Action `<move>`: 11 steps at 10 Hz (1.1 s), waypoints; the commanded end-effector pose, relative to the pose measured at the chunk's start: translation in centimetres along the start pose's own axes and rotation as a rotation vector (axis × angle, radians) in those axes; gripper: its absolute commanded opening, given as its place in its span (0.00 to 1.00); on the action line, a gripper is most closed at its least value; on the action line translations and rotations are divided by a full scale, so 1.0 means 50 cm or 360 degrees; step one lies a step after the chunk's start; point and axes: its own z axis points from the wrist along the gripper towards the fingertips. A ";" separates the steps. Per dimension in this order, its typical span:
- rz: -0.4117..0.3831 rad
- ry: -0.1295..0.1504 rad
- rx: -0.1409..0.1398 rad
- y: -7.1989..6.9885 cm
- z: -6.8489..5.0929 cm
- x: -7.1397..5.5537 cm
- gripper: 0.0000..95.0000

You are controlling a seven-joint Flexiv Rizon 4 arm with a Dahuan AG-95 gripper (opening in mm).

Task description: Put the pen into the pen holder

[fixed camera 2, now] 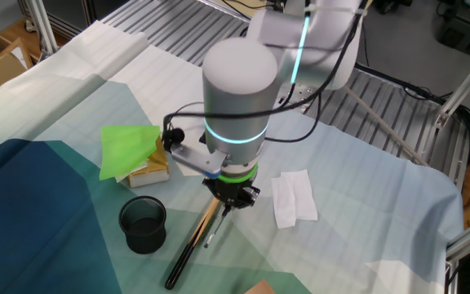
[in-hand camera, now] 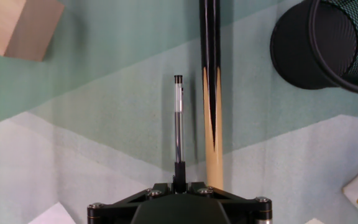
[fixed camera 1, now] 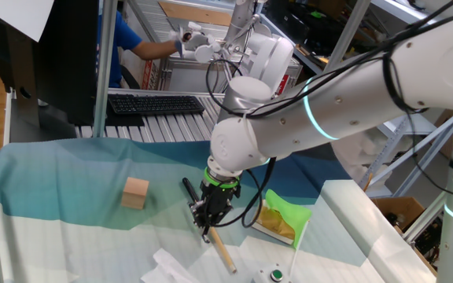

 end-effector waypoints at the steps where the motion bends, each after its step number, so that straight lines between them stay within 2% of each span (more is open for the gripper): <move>1: 0.0021 -0.0005 0.0007 0.002 -0.012 0.002 0.00; 6: 0.0057 -0.0006 0.0026 0.001 -0.057 0.015 0.00; 11: 0.0058 0.0030 0.0055 -0.018 -0.107 -0.016 0.00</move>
